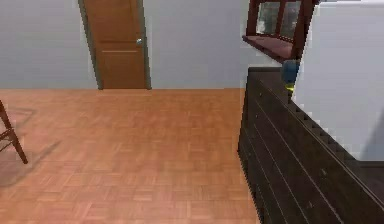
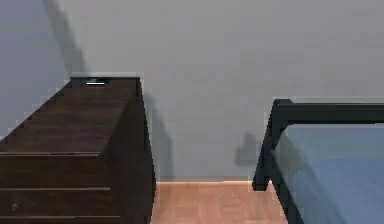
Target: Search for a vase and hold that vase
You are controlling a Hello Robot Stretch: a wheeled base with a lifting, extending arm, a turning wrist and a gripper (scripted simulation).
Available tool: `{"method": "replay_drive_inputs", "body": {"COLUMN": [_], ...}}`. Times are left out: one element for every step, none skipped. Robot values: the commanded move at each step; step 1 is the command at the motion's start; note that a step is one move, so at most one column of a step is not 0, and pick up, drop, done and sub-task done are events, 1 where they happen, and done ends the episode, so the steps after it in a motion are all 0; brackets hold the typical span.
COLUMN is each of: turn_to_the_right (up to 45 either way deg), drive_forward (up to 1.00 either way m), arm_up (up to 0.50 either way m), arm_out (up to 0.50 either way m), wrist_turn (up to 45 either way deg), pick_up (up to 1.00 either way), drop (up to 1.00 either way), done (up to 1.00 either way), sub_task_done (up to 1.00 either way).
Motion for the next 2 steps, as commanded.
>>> {"method": "replay_drive_inputs", "body": {"turn_to_the_right": [0.0, -33.0], "drive_forward": [0.75, 0.0], "arm_up": [0.0, 0.0], "arm_out": [0.0, 0.0], "wrist_turn": [0.0, 0.0], "pick_up": [0.0, 0.0], "drop": [0.0, 0.0], "done": [0.0, 0.0], "sub_task_done": [0.0, 0.0]}}
